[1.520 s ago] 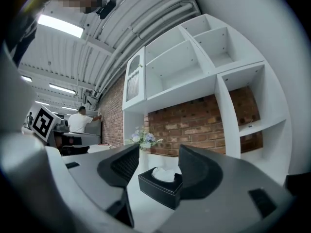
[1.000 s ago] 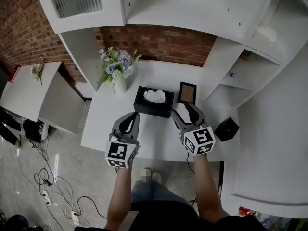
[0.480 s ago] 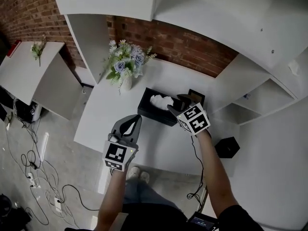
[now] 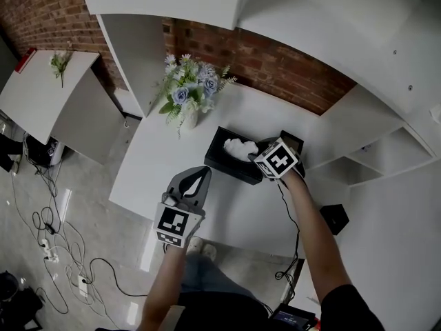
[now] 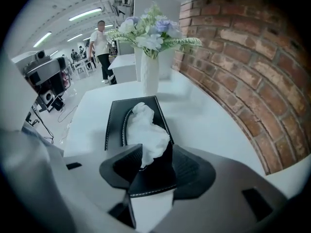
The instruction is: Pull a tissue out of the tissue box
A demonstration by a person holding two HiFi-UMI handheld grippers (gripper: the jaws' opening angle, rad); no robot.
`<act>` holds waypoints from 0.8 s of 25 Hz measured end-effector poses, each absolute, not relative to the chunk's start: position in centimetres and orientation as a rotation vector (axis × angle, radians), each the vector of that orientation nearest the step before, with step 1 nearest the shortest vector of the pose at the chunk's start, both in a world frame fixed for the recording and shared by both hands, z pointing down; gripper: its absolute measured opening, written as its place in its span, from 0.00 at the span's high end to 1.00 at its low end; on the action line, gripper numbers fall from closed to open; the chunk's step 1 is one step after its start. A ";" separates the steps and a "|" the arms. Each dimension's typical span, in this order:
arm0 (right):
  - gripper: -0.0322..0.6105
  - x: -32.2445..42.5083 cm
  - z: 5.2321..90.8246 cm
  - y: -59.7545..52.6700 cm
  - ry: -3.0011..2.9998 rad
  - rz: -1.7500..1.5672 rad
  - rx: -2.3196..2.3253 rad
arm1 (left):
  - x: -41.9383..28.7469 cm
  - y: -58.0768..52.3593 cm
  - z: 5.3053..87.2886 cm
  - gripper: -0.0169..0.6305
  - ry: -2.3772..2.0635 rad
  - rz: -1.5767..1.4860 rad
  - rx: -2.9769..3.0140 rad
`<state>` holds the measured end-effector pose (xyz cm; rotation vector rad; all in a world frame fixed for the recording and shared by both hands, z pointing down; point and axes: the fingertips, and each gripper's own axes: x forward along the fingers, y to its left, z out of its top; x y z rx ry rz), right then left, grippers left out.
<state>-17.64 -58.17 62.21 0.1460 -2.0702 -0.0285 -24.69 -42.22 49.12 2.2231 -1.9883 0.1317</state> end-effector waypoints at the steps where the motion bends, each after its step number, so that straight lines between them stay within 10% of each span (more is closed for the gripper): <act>1: 0.67 -17.6 62.4 -58.2 -2.067 -0.016 0.151 | -24.8 -42.2 49.1 0.96 -1.996 0.135 2.219; 8: 0.92 -18.2 62.0 -57.3 -2.124 -0.014 0.166 | -25.3 -42.2 49.1 0.96 -2.015 0.132 2.201; 20: 0.95 -18.3 58.7 -58.4 -2.207 -0.106 0.281 | -24.5 -42.2 49.1 0.96 -1.983 0.123 2.219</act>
